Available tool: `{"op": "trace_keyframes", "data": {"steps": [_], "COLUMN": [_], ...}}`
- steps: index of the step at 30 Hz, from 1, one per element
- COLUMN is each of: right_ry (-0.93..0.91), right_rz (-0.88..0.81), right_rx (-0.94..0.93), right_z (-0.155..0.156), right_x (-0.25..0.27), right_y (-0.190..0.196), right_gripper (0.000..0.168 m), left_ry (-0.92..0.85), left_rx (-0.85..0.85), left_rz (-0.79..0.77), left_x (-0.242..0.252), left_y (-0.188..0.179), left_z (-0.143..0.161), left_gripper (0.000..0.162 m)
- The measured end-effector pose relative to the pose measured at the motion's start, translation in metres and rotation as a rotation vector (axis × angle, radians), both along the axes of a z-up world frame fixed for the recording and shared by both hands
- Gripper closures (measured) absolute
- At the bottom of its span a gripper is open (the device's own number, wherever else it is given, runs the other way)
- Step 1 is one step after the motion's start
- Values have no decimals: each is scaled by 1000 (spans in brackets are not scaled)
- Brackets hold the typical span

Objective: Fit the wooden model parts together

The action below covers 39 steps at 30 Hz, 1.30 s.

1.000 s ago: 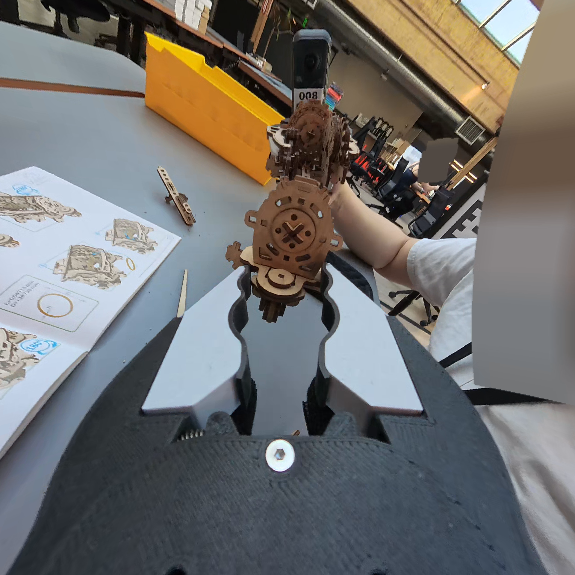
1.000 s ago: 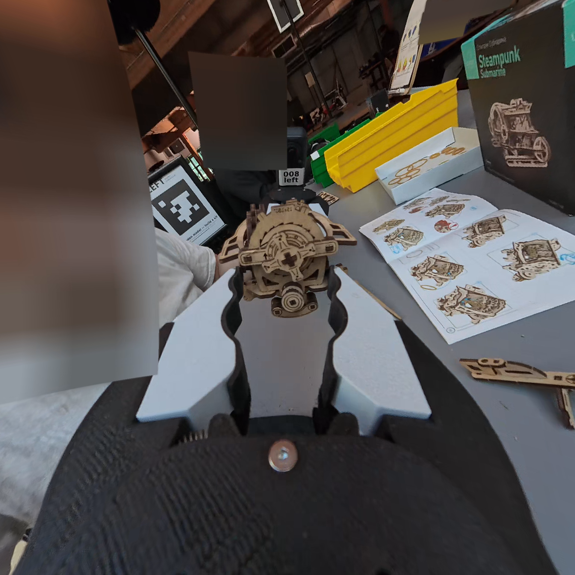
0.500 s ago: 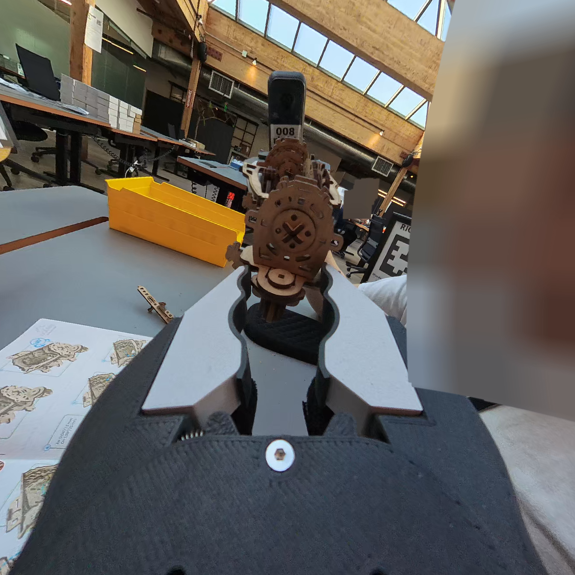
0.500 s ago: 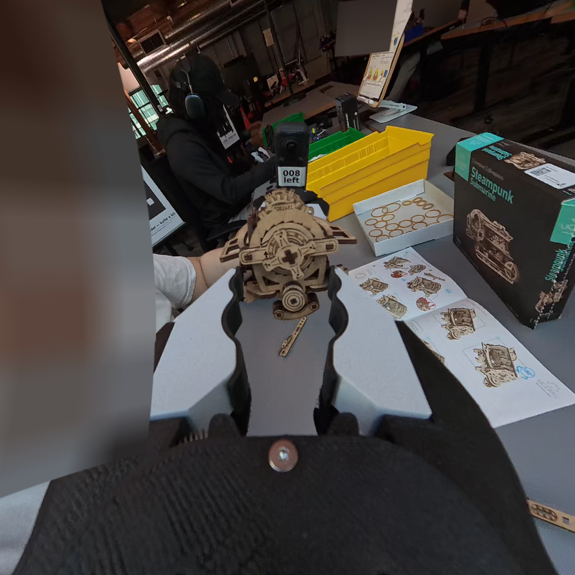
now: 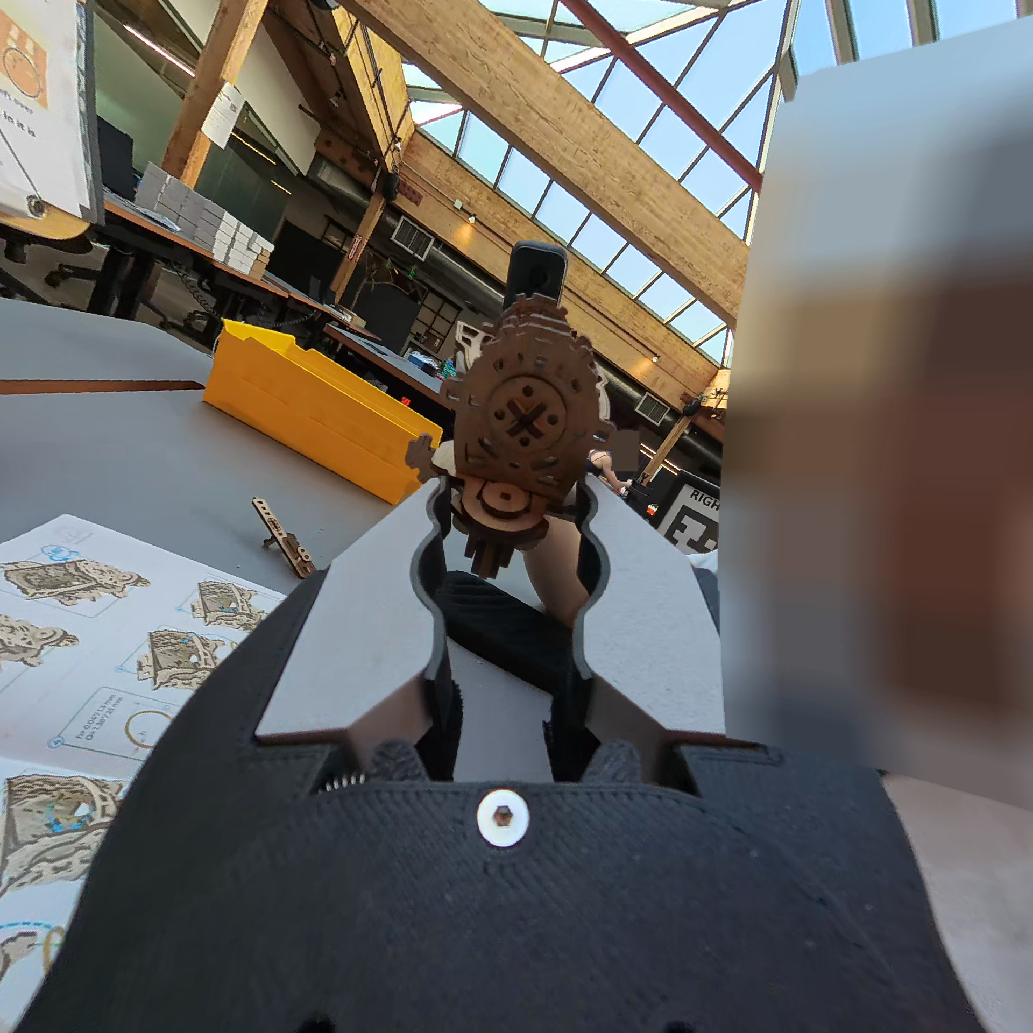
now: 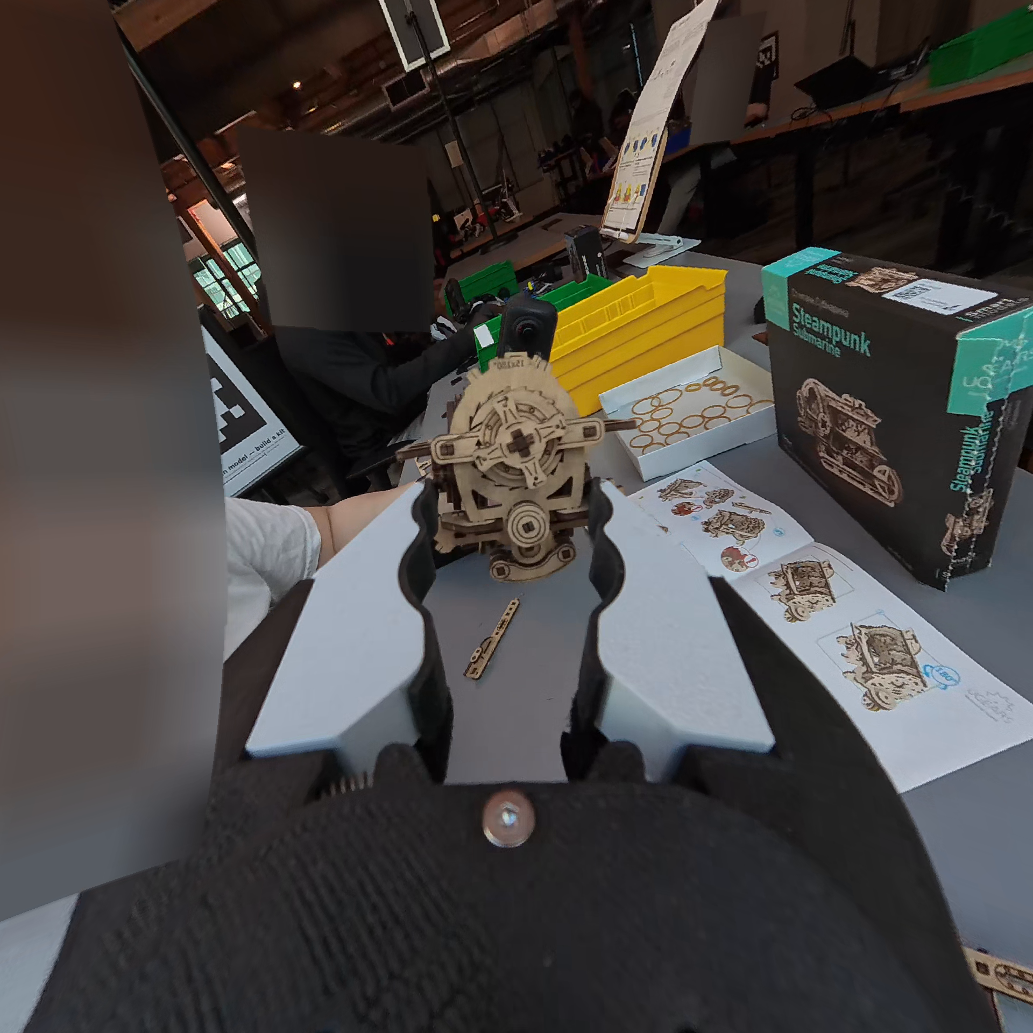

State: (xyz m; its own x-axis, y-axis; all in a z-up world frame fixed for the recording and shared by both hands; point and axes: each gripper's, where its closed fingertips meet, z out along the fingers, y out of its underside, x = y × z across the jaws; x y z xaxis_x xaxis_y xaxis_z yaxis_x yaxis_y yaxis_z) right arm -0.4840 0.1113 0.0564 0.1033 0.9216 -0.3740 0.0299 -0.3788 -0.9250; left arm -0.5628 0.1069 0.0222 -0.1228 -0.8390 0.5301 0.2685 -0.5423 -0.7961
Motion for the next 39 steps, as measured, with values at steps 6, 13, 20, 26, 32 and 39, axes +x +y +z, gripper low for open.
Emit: {"op": "trace_keyframes", "data": {"steps": [6, 13, 20, 26, 32, 39], "right_ry": [-3, 12, 13, 6, 18, 43], "right_rz": [-79, -95, -97, -96, -81, -76], "right_rx": [98, 130, 153, 175, 162, 187], "right_z": [-3, -2, -3, -3, -4, -2], "right_x": [-8, -17, -20, -21, -22, -23], "right_y": [7, 1, -1, -2, -3, -5], "right_gripper": [115, 115, 115, 115, 115, 115], "left_ry": [35, 24, 25, 24, 30, 51], "left_rx": [59, 95, 106, 114, 118, 166], "left_rz": [40, 68, 68, 74, 78, 101], "left_x": [6, 5, 6, 5, 5, 4], "left_y": [0, -1, -3, -3, -3, -3], "left_z": [-8, -4, -4, -3, -4, -4], "left_gripper": [120, 120, 120, 120, 120, 120]}}
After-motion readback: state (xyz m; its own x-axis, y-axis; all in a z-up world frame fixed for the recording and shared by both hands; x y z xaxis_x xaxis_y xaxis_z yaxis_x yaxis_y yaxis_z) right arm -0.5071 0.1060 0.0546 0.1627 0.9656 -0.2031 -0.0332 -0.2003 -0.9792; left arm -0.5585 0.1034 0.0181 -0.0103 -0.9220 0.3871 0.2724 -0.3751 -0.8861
